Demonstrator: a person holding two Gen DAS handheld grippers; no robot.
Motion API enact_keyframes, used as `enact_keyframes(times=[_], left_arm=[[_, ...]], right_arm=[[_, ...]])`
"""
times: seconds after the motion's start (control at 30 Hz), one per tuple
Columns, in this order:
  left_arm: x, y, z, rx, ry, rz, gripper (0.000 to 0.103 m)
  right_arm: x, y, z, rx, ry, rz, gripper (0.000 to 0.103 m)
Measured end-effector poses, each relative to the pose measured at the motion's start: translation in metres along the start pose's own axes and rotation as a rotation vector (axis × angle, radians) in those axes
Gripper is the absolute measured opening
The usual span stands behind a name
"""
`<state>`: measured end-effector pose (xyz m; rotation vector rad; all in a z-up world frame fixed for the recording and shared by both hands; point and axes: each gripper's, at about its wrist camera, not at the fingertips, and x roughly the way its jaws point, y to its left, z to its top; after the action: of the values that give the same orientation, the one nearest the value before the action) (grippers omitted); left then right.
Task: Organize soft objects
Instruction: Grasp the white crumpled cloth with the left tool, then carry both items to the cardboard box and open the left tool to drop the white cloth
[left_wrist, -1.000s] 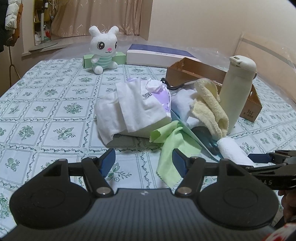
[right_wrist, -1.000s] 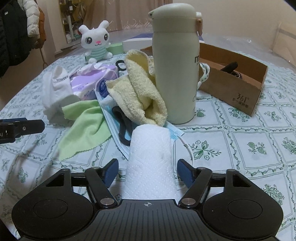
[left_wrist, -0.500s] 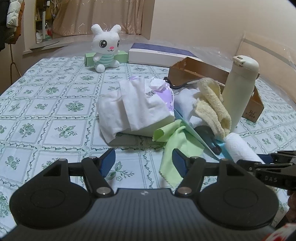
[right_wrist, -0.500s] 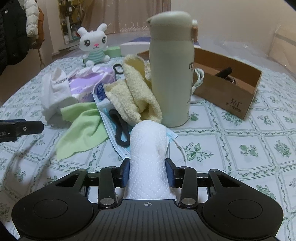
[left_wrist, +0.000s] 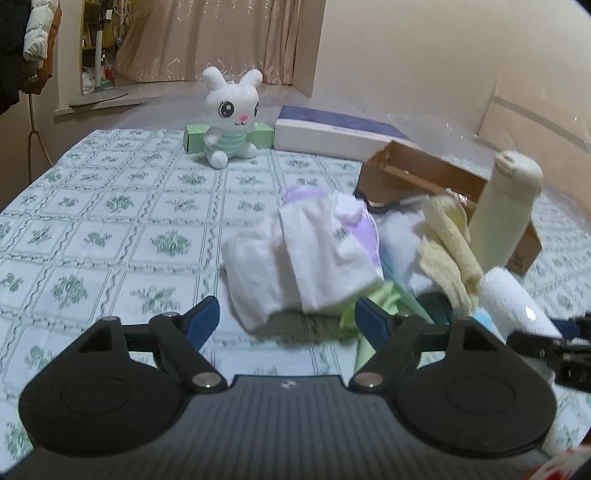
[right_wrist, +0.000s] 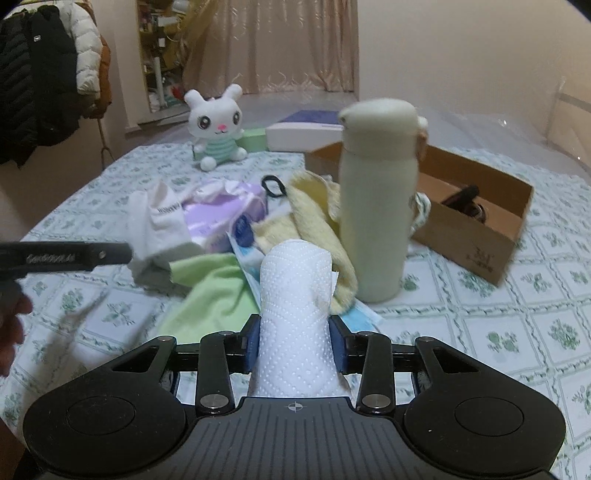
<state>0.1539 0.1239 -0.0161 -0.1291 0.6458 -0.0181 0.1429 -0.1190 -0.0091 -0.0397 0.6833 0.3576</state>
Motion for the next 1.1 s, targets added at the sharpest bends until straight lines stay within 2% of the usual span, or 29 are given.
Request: enact_keyframes(times=[0.03, 0.3, 0.5, 0.57, 0.63, 0.73, 0.83, 1.1], left_arm=[[0.003, 0.002, 0.003, -0.007, -0.004, -0.005, 0.085], [0.044, 0.032, 0.02, -0.087, 0.041, -0.057, 0.085], [0.072, 0.056, 0.016, -0.187, 0.096, -0.215, 0.084], [0.073, 0.059, 0.016, -0.195, 0.093, -0.241, 0.074], [0.071, 0.058, 0.017, -0.192, 0.086, -0.268, 0.055], [0.063, 0.053, 0.018, -0.17, 0.08, -0.281, 0.032], [0.051, 0.046, 0.018, -0.126, 0.072, -0.238, 0.02], [0.005, 0.032, 0.011, -0.053, 0.027, -0.172, 0.009]], right_arm=[[0.001, 0.002, 0.002, -0.003, -0.002, 0.003, 0.039], [0.015, 0.011, 0.009, -0.015, 0.004, 0.012, 0.039], [0.026, 0.014, 0.011, -0.023, 0.016, 0.014, 0.039], [0.029, 0.016, 0.012, -0.026, 0.019, 0.015, 0.039], [0.031, 0.018, 0.013, -0.031, 0.019, 0.016, 0.039], [0.031, 0.021, 0.014, -0.036, 0.013, 0.018, 0.039], [0.028, 0.025, 0.015, -0.043, 0.006, 0.021, 0.039], [0.006, 0.027, 0.015, -0.046, -0.021, 0.012, 0.039]])
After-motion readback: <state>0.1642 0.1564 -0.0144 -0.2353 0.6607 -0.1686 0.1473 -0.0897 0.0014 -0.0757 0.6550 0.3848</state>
